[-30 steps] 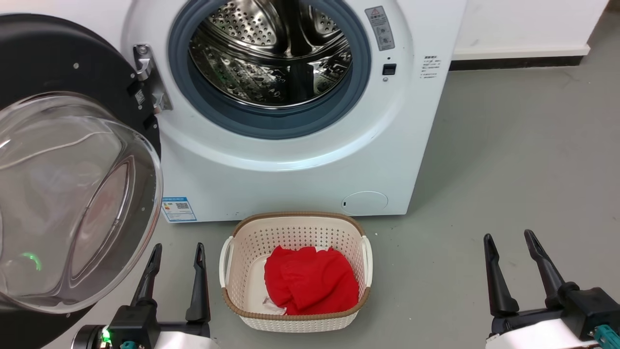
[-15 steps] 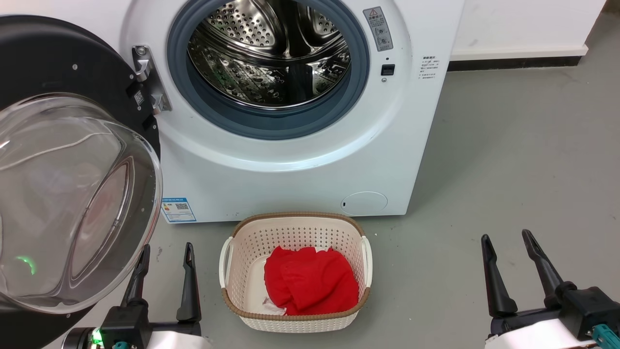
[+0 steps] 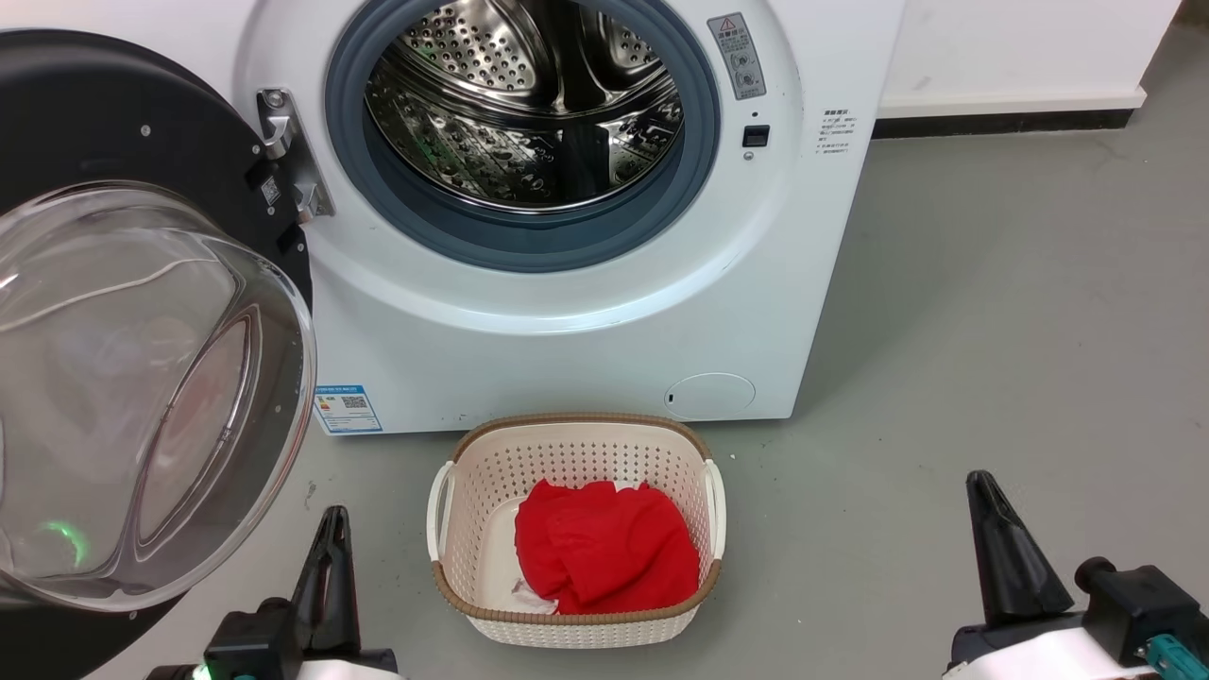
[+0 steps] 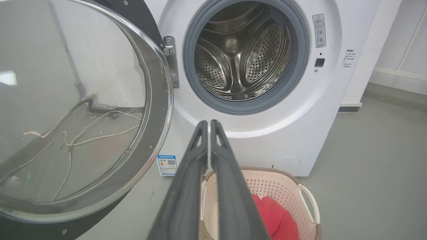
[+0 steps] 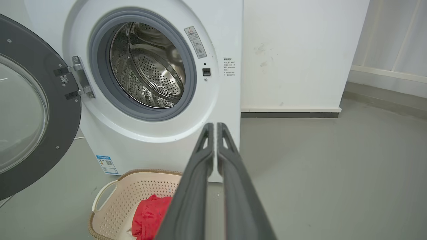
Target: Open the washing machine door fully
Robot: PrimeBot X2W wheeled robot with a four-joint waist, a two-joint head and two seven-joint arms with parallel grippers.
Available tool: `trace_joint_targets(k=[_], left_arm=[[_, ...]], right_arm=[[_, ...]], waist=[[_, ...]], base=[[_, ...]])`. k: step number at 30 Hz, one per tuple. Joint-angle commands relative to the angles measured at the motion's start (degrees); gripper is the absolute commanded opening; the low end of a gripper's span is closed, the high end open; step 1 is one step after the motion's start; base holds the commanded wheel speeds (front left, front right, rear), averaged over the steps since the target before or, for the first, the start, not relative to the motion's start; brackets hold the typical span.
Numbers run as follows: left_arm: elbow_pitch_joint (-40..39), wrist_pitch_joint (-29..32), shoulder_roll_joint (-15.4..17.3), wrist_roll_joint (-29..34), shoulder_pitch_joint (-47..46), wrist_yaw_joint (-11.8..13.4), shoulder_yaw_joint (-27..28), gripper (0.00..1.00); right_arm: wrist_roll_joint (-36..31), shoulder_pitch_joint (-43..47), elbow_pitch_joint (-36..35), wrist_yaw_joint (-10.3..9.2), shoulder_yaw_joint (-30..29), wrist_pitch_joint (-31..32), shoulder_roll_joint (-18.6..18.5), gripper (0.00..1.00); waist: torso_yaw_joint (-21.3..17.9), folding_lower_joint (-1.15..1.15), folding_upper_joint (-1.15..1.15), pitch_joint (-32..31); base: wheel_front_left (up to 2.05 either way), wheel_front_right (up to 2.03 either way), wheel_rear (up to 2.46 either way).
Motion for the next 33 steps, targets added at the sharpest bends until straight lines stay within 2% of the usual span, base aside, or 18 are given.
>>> trace_joint_targets(k=[1, 15, 33], left_arm=[[-0.03, 0.65, 0.04, -2.88, -0.94, -0.24, 0.32, 0.00], [2.26, 4.54, 0.04, -19.08, -3.29, -1.75, 1.40, 0.00], [4.75, 8.65, 0.05, -36.29, -5.84, -3.34, 2.55, 0.00]], right_arm=[[2.89, -0.06, -0.48, 0.00, 0.16, 0.12, -0.07, 0.00], [20.12, -2.77, 2.61, 0.00, 0.19, 2.52, -1.15, 0.00], [37.84, -5.22, 5.60, -0.01, -0.15, 5.32, -1.82, 0.00]], waist=[[0.04, 0.00, 0.00, 0.01], [0.24, 0.00, 0.00, 0.05], [0.50, 0.00, 0.00, 0.10]], base=[[0.00, 0.00, 0.00], [0.00, 0.00, 0.00], [0.00, 0.00, 0.00]])
